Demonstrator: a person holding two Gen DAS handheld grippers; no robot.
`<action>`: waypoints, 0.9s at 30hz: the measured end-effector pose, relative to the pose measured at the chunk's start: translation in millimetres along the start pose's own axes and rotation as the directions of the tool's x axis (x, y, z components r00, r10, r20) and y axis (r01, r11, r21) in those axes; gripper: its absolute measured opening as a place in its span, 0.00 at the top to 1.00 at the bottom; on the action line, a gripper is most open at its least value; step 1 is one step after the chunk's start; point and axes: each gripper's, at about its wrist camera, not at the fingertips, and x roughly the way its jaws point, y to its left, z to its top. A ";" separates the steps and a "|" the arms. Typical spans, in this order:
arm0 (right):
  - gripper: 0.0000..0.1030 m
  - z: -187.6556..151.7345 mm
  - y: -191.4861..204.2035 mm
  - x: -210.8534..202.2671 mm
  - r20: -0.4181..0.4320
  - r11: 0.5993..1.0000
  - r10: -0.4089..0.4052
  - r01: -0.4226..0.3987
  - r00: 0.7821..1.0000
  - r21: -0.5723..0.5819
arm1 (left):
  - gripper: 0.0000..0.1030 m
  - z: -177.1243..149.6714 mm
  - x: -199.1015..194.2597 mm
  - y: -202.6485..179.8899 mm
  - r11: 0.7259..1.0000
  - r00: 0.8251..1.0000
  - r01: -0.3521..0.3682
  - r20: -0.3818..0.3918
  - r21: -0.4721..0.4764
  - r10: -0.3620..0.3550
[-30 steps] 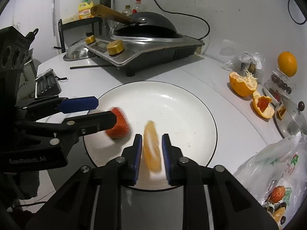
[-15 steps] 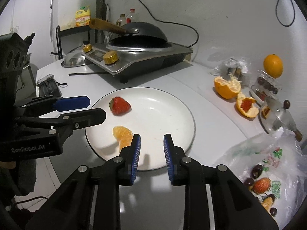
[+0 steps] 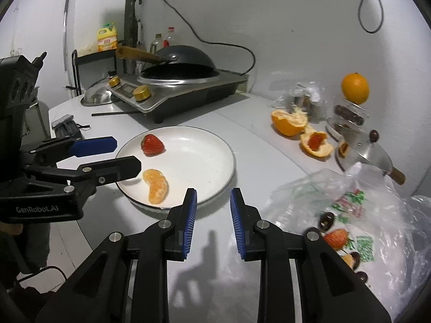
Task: Organize fruits
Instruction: 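Move both tools back over the fruit on the plastic bag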
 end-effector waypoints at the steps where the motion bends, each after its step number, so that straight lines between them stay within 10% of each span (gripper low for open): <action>1: 0.73 -2.0 -3.0 -3.5 0.003 1.000 -0.005 0.005 1.000 0.005 | 0.34 0.0 -0.5 -3.4 1.000 1.000 -0.001 0.001 0.003 0.001; 27: 0.63 -77.1 -130.8 -79.0 0.020 0.970 -0.169 0.163 0.985 0.179 | 0.34 2.5 4.9 -131.8 0.986 0.997 0.071 -0.007 0.149 -0.071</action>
